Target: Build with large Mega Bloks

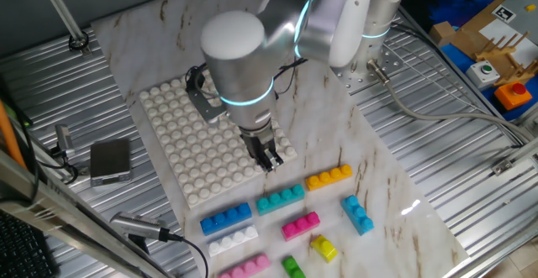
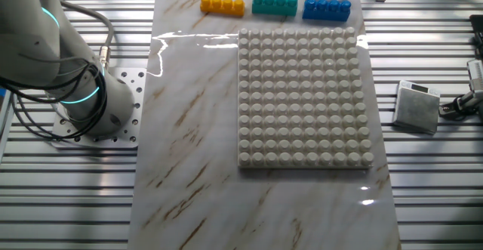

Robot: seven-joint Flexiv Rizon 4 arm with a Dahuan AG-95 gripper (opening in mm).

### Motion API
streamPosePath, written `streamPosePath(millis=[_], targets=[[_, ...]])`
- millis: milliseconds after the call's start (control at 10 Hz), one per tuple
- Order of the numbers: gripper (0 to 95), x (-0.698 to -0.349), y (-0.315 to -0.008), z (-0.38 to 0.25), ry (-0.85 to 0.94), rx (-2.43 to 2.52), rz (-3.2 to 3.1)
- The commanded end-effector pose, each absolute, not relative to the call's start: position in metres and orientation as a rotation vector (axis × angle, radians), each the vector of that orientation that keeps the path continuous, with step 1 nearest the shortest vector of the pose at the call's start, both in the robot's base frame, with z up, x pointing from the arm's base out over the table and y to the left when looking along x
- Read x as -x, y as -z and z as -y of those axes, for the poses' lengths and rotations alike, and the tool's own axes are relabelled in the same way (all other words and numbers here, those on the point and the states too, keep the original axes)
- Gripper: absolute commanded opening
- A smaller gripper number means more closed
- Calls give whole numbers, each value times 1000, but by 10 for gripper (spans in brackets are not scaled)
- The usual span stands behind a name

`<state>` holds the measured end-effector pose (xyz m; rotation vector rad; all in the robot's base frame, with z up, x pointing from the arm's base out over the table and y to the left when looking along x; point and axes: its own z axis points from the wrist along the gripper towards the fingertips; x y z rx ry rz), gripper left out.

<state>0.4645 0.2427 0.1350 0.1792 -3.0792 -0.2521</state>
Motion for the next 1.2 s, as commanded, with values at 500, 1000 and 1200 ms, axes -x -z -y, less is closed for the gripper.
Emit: streamPosePath(millis=[500,1000,1200], targets=[[0,-465,-135,-242,262,-241,3036],[0,-465,-136,-242,257,-222,3012],[0,-469,-132,-248,257,-200,3014]])
